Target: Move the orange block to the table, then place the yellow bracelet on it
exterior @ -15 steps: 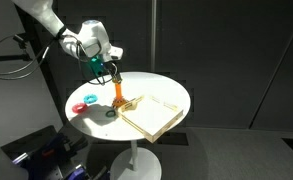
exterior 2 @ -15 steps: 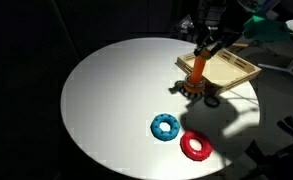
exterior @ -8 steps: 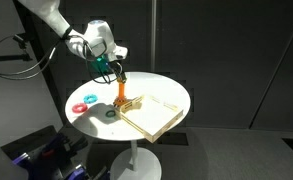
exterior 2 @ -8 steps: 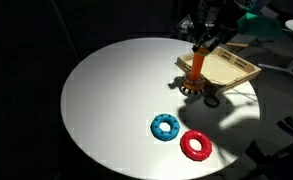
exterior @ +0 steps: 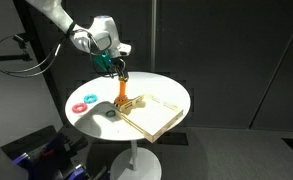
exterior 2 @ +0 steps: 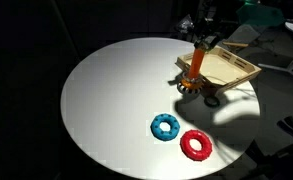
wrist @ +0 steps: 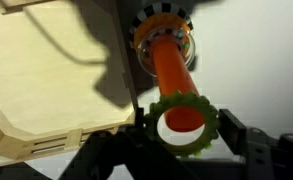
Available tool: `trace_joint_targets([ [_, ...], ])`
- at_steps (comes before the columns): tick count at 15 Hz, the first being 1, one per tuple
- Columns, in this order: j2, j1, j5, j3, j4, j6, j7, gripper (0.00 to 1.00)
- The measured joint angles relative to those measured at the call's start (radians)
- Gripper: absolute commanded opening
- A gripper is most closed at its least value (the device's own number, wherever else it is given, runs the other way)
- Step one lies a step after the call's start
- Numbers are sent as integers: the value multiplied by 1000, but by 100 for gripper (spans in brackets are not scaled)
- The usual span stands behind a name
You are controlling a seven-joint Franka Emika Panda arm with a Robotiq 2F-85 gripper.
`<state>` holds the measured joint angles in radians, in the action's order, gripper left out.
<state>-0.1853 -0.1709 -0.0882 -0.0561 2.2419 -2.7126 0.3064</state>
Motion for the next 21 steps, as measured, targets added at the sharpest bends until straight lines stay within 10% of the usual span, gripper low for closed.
trace_joint_targets([
  [21, -26, 15, -122, -32, -92, 197, -4, 49],
])
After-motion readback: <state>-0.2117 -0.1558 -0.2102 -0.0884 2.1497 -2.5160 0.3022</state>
